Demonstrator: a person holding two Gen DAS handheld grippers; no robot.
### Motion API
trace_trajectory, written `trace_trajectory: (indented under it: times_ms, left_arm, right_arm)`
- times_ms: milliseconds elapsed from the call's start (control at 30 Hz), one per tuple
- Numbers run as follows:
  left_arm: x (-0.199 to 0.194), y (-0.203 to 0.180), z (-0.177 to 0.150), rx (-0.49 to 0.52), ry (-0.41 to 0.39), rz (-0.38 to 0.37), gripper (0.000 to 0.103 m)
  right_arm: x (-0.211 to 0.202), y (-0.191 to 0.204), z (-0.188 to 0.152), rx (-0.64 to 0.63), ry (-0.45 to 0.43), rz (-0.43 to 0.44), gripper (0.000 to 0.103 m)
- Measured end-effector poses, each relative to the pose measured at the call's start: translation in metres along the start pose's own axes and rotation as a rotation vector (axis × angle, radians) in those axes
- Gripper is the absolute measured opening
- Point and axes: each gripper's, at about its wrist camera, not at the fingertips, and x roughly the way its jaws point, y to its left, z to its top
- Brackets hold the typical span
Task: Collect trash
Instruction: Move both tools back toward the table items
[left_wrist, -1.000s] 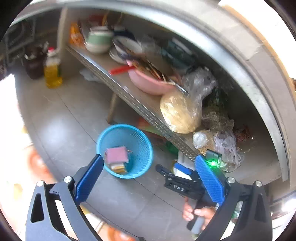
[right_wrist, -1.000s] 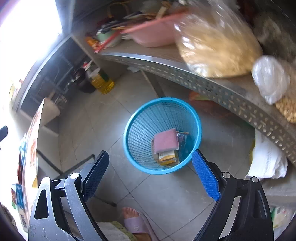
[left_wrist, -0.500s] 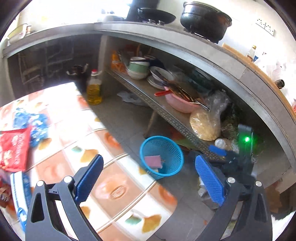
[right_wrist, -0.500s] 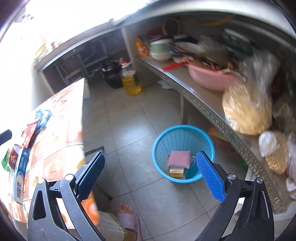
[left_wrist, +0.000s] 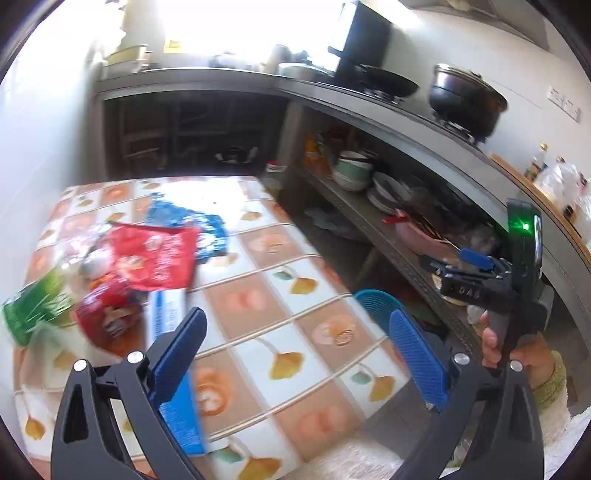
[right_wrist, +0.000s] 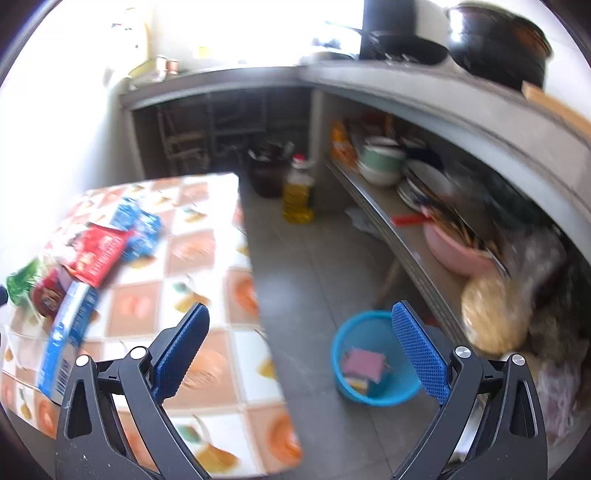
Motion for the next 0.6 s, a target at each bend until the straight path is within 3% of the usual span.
trace_trajectory:
  times_ms: [267,433,600]
  left_arm:
    - [-0.037,0.064,-0.013,-0.098,-0.033,0.138,0.097]
    - [-0.046,0.101,-0.009,-0.166,-0.042,0.144,0.097]
    - [-0.047,0.140,0.022,-0.218,-0.082,0.148,0.097]
  right_arm:
    - [0.023,0.046,0.035,-0.018,0.038,0.286,0.095]
    - [0.039,0.075,0.054,0.007,0.088,0.388,0.095]
    - [0.058,0.100,0.066,-0.022,0.148,0.451,0.095]
